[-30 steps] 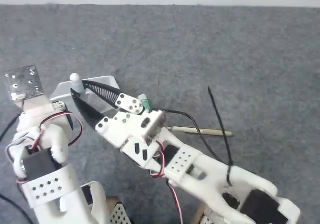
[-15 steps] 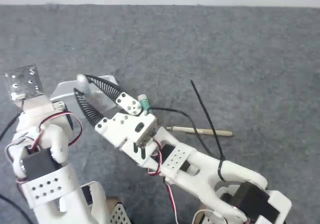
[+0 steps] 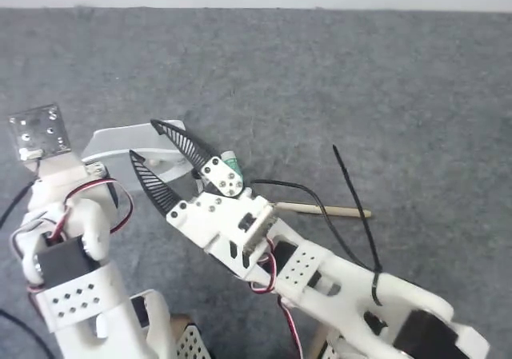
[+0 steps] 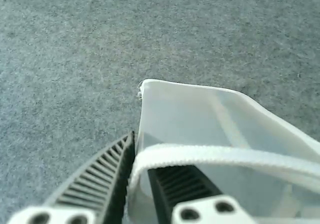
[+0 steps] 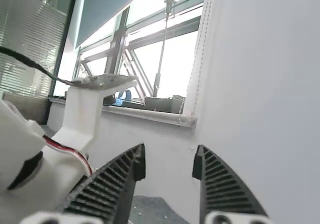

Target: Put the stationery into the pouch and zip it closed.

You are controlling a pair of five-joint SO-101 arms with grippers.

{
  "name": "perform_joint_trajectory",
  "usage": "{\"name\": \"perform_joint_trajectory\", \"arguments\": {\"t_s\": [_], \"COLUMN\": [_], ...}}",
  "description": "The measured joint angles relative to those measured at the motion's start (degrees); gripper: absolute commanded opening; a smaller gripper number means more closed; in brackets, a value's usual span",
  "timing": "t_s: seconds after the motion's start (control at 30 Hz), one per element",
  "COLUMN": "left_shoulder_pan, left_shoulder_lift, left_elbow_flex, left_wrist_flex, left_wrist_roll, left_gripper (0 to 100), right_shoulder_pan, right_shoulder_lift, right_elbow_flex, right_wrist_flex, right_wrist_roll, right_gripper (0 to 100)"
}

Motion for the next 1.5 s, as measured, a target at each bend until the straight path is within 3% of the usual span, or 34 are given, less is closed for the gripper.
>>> {"name": "perform_joint_trajectory", "arguments": {"t_s": [0.37, 1.0, 1.5], "left_shoulder_pan": [0.0, -0.1, -0.1], "left_shoulder_lift": [0.0, 0.0, 0.0], "left_elbow_flex": [0.0, 1.3, 1.4], "left_wrist_flex": [0.0, -1.8, -1.8], "left_wrist_roll": [0.0, 0.0, 0.0], "left_gripper": [1, 1, 1], "right_shoulder_pan": [0.0, 0.1, 12.9], "right_shoulder_lift": [-10.4, -38.4, -45.5], "right_elbow_flex": [0.2, 0.2, -0.8], "right_wrist_flex": [14.8, 65.2, 94.8], "right_wrist_roll": [0.0, -2.6, -10.6], "right_gripper": [14.5, 14.5, 14.4]}}
